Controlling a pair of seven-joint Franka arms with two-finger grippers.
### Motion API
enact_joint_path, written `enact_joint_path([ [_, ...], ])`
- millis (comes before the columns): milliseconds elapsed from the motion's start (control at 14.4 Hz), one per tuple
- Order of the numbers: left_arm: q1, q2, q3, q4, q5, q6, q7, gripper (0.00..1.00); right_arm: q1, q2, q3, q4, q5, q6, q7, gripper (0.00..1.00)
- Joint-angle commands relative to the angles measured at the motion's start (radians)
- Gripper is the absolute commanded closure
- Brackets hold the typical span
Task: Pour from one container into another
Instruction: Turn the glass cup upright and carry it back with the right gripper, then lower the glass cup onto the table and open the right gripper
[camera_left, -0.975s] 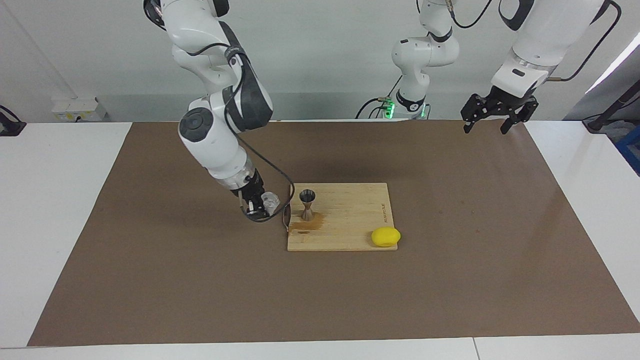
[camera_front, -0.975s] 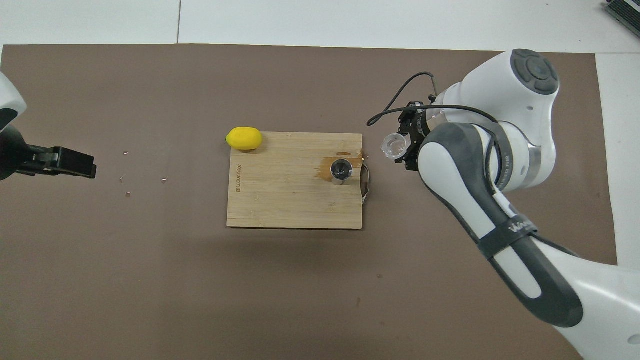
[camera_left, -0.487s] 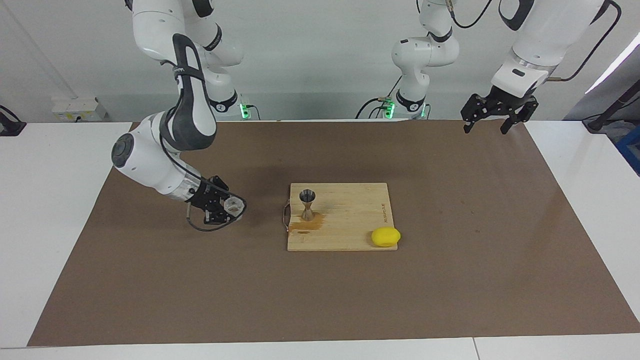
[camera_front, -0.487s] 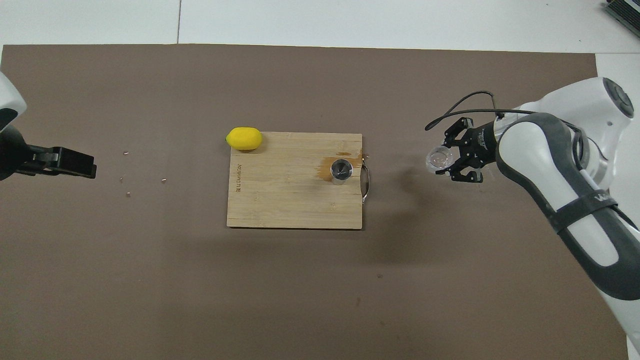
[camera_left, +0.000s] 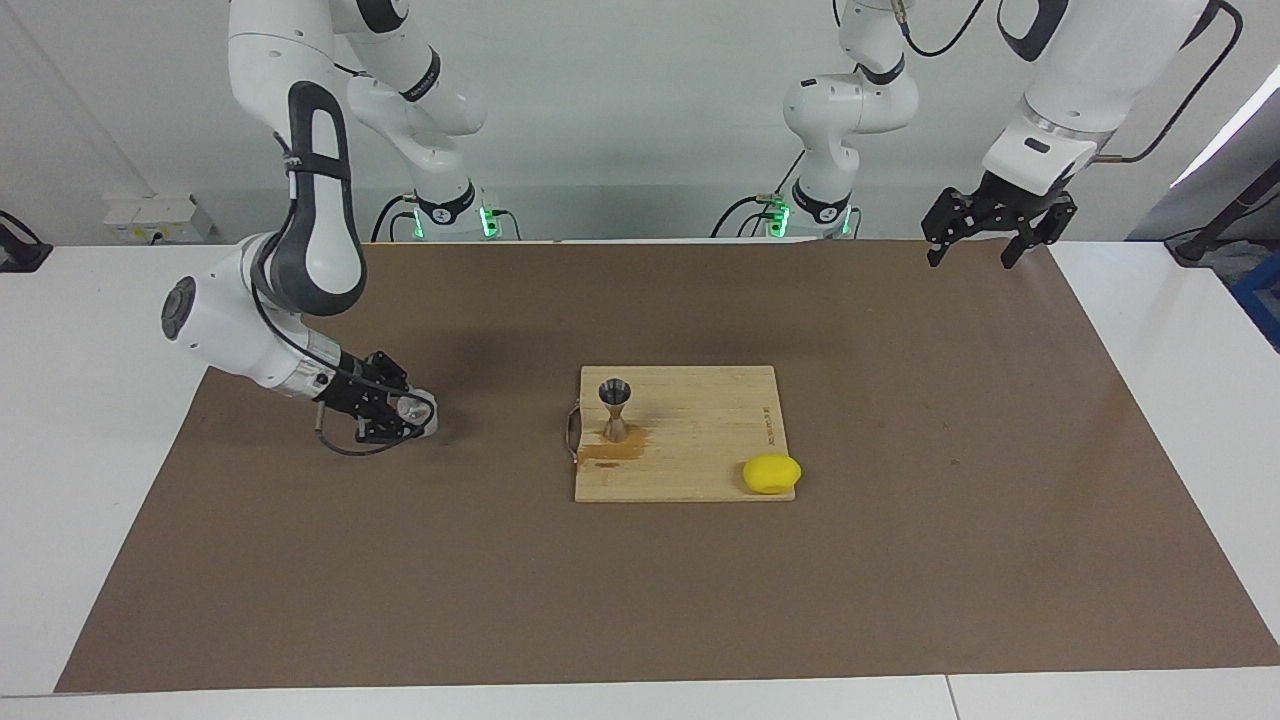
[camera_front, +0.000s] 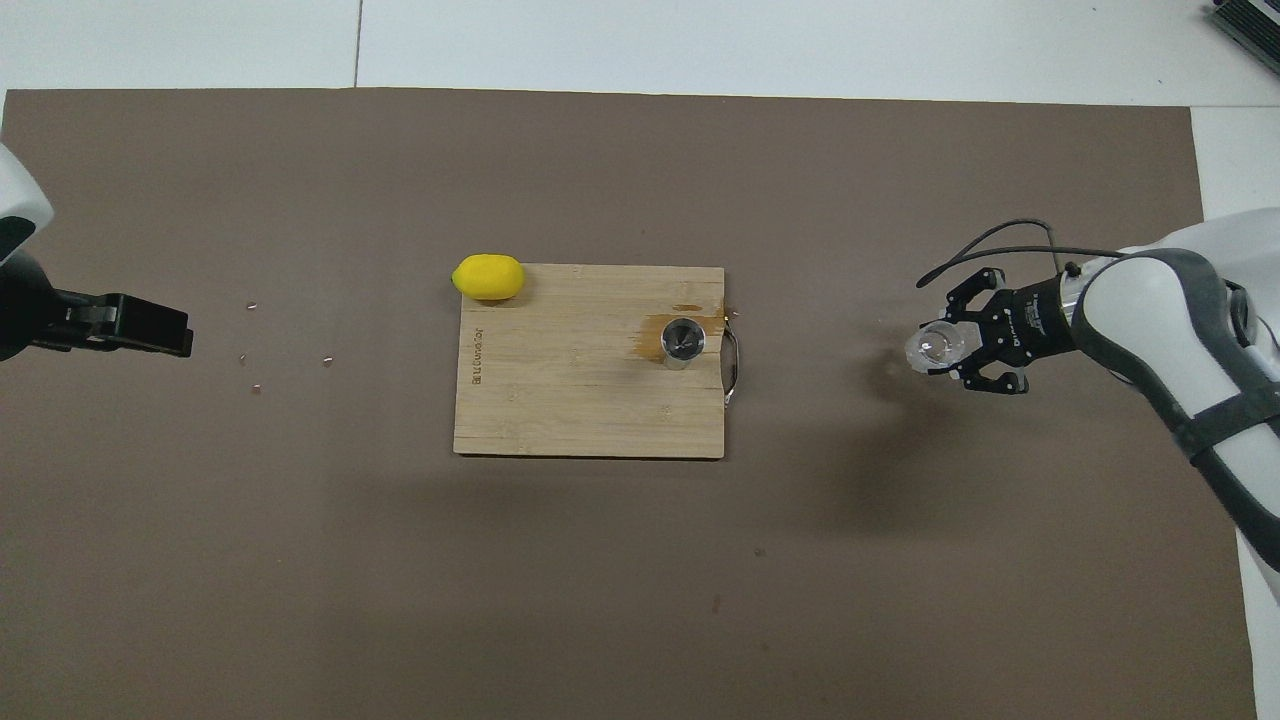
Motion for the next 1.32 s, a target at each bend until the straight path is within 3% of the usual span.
enact_joint_path([
  [0,-0.010,-0.012,0.009,-0.012,0.008,0.003,0.000,0.00,-0.065,0.014,0.014,-0.022,0.034,-0.003,-0.110,1.00],
  [418,-0.010,-0.012,0.009,-0.012,0.008,0.003,0.000,0.00,-0.134,0.074,0.013,-0.018,0.075,-0.021,-0.250,1.00],
  [487,-0.010,-0.013,0.009,-0.012,0.008,0.003,0.000,0.00,-0.134,0.072,0.013,-0.019,0.077,-0.021,-0.248,0.76],
  [557,-0.010,-0.013,0.009,-0.012,0.008,0.003,0.000,0.00,-0.131,0.070,0.011,-0.019,0.077,-0.020,-0.245,0.19],
  [627,-0.010,-0.012,0.009,-0.012,0.008,0.003,0.000,0.00,-0.131,0.066,0.009,-0.021,0.075,-0.021,-0.241,0.00],
  [836,-0.010,-0.012,0.009,-0.012,0.008,0.003,0.000,0.00,-0.133,0.045,0.003,-0.022,0.066,-0.020,-0.239,0.00],
  [1045,-0.010,-0.013,0.009,-0.012,0.008,0.003,0.000,0.00,-0.148,-0.030,0.002,-0.035,0.055,-0.020,-0.259,0.00],
  [1253,-0.010,-0.013,0.009,-0.012,0.008,0.003,0.000,0.00,-0.137,-0.101,0.003,-0.036,-0.085,-0.044,-0.288,0.00],
])
